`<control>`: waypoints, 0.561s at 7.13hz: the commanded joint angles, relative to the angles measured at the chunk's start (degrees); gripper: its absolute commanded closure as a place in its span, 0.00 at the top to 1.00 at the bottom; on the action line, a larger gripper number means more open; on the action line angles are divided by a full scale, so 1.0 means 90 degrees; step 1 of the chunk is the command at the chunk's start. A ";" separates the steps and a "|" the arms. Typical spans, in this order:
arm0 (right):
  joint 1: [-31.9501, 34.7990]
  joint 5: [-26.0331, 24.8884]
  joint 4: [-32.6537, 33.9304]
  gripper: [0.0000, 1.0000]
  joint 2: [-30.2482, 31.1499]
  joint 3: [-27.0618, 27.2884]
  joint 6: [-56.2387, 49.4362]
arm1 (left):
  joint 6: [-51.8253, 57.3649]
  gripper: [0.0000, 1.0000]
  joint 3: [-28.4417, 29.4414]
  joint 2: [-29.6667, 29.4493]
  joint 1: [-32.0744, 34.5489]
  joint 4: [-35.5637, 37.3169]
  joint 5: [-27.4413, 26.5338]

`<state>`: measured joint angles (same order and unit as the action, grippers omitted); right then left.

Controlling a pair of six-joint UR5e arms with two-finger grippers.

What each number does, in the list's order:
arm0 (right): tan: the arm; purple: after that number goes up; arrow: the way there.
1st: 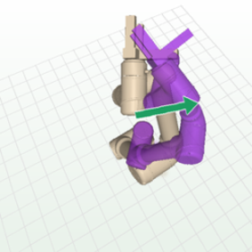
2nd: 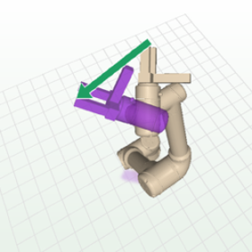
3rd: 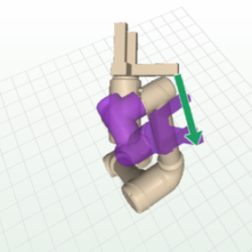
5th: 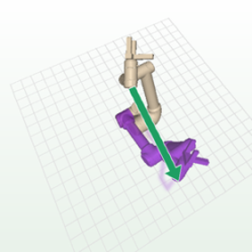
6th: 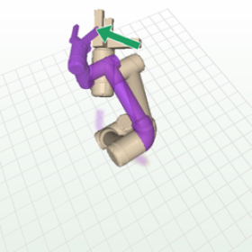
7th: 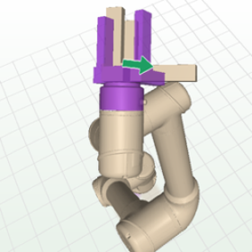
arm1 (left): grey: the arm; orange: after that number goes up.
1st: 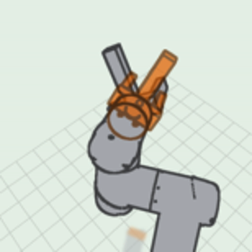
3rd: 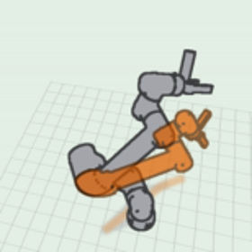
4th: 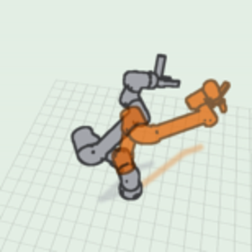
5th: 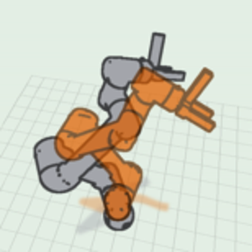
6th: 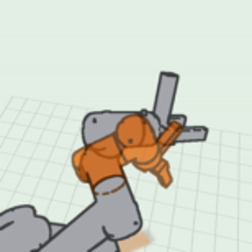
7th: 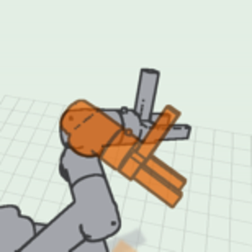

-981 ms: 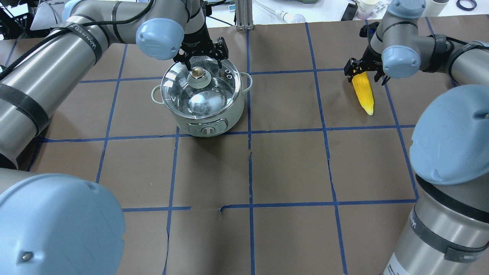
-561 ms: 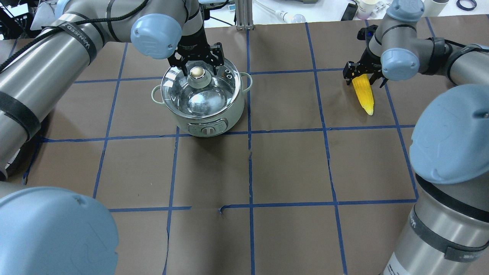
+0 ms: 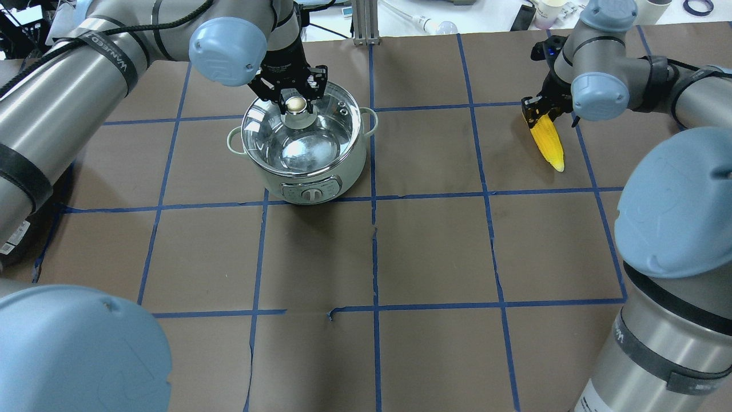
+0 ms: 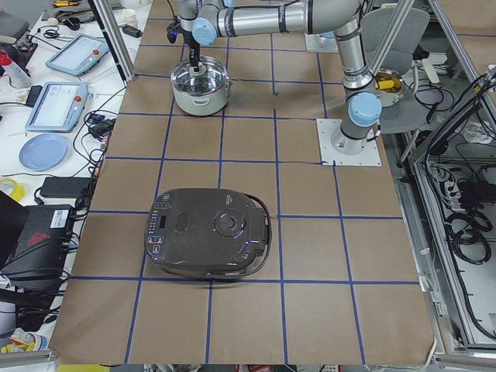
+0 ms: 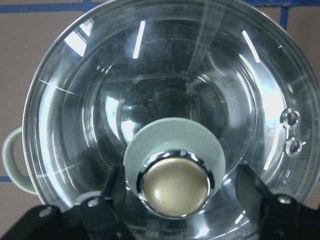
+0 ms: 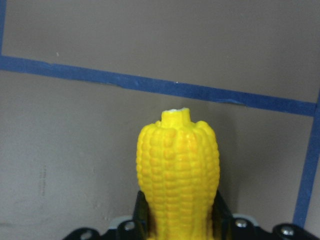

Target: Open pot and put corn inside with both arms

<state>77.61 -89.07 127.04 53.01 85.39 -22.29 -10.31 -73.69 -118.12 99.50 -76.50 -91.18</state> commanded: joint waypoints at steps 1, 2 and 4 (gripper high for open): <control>0.0009 0.0013 -0.0072 0.31 0.0173 -0.0035 -0.0005 | 0.0061 0.00 0.0315 0.0145 -0.0069 -0.0044 -0.0015; 0.0029 0.0013 -0.0179 0.32 0.0397 -0.0045 0.0103 | 0.0255 0.00 0.0636 0.0358 -0.0292 -0.0702 -0.0006; 0.0261 0.0091 -0.0599 0.32 0.0866 -0.0064 0.0433 | 0.1936 0.00 0.0660 0.0575 -0.1314 -0.1138 0.0004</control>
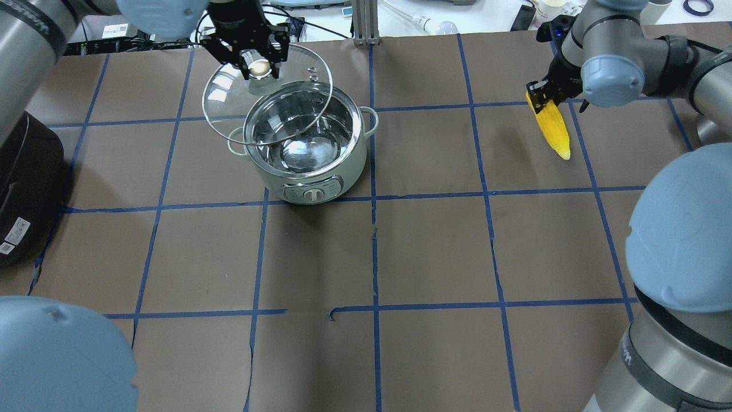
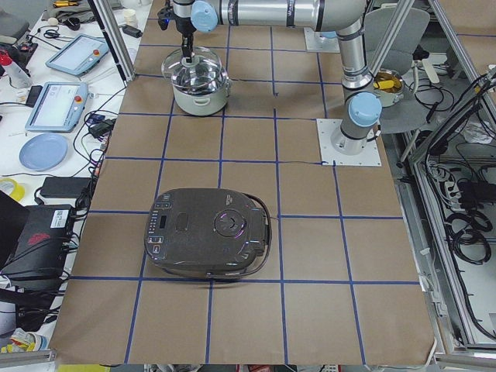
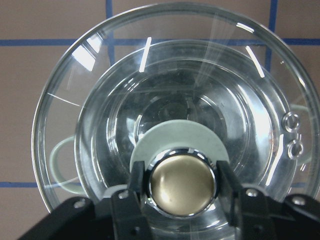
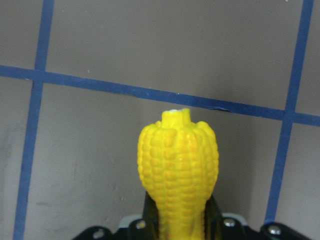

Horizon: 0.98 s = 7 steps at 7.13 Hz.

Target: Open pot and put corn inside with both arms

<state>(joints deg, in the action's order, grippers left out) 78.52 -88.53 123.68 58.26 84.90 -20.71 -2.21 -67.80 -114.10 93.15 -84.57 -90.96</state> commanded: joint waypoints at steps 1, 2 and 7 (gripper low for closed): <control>0.0655 -0.0035 -0.0449 0.32 0.0507 -0.0077 0.0753 | 0.2043 0.00 -0.0335 0.0100 -0.1368 -0.0136 -0.0001; 0.1221 -0.0036 -0.0673 0.32 0.0731 -0.0175 0.1677 | 0.2691 0.00 -0.0783 0.0109 -0.1917 0.0378 0.0009; 0.3763 0.0023 -0.0910 0.36 0.0636 -0.1317 0.5120 | 0.3791 0.00 -0.4522 0.0294 -0.2977 0.4684 0.0429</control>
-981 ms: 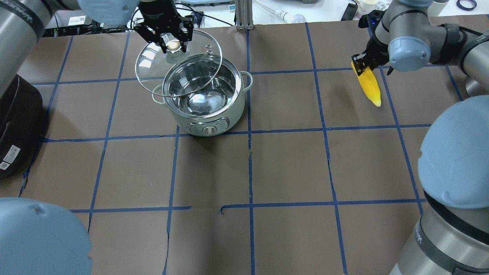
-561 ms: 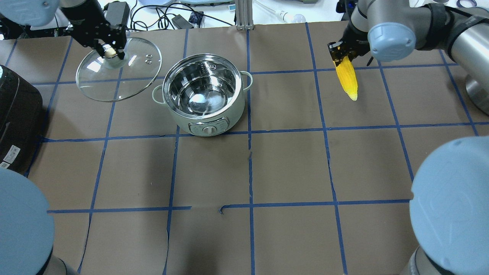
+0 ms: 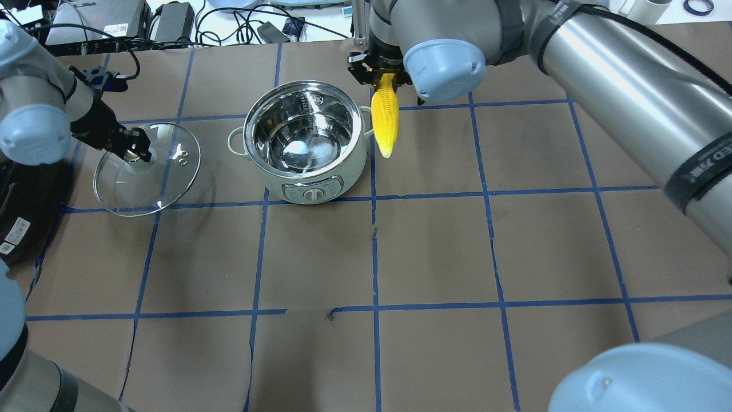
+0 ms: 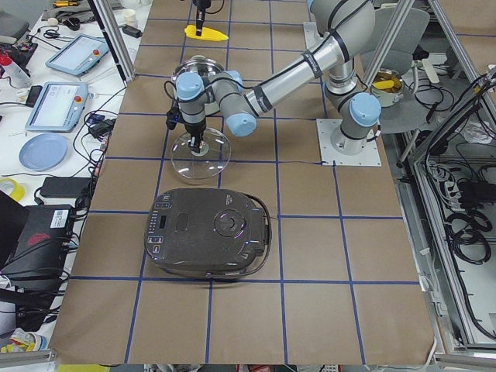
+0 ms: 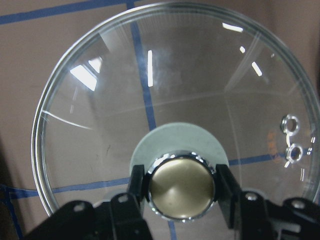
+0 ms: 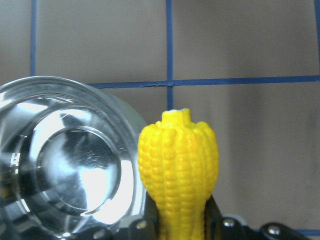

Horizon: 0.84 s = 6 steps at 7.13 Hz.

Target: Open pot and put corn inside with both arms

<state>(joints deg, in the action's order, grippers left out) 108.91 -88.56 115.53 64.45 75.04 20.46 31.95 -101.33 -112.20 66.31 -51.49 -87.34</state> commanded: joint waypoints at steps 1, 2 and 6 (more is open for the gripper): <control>0.0727 0.0006 -0.0005 0.35 -0.0245 -0.0252 0.1042 | 0.0014 0.00 -0.0860 0.0141 0.0005 0.0985 -0.0050; 0.0915 0.0006 0.0024 0.35 -0.0431 -0.0416 0.1376 | 0.0063 0.42 -0.0967 0.0219 -0.0014 0.0897 -0.0061; 0.0926 -0.0141 0.0102 0.35 -0.1018 -0.1112 0.1592 | -0.0324 1.00 0.0646 0.1456 0.0326 -0.2869 0.0007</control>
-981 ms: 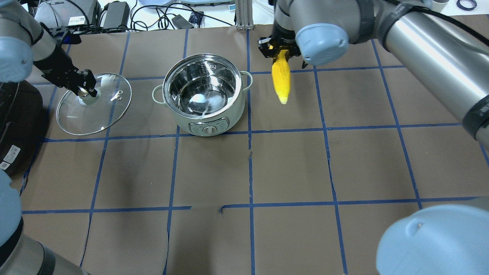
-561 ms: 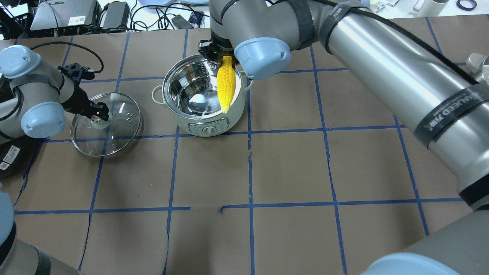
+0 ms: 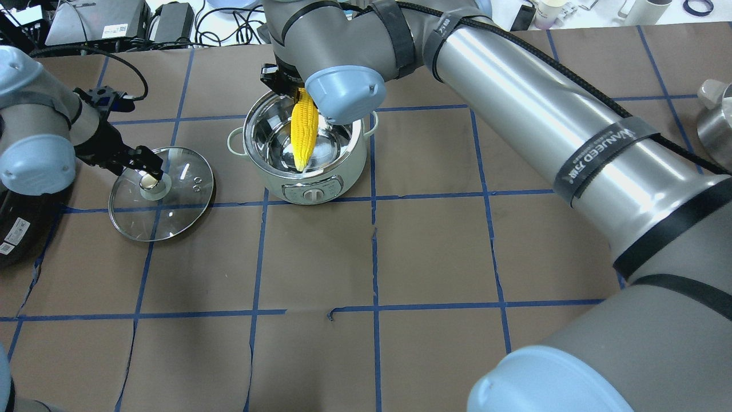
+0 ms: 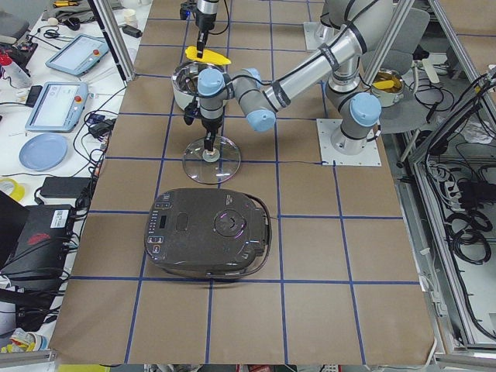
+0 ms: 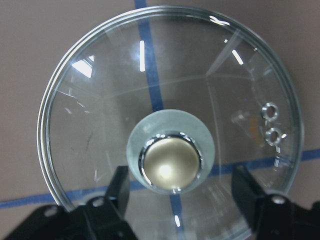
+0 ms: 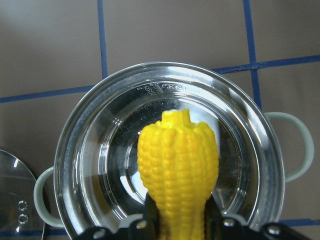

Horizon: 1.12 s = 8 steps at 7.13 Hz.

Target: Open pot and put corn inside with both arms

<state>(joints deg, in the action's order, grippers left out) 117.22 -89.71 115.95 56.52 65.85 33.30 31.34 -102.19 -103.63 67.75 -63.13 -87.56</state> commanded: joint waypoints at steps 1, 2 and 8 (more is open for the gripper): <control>0.0003 0.0074 0.0076 0.42 -0.0176 -0.0041 0.0399 | -0.1091 1.00 0.1426 0.0886 0.0516 -0.2778 0.0022; 0.0003 0.0095 0.0482 0.57 -0.0206 0.0094 0.0662 | -0.2115 1.00 0.1839 0.1122 0.1157 -0.3147 -0.0036; -0.0230 -0.0022 0.1376 1.00 -0.0041 0.0506 0.0116 | -0.3619 1.00 0.1989 0.1768 0.2717 -0.3337 -0.0349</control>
<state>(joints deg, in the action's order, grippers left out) 116.44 -89.68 128.95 55.29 70.23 39.84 -1.00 -84.02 -88.12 91.73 -93.18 -90.55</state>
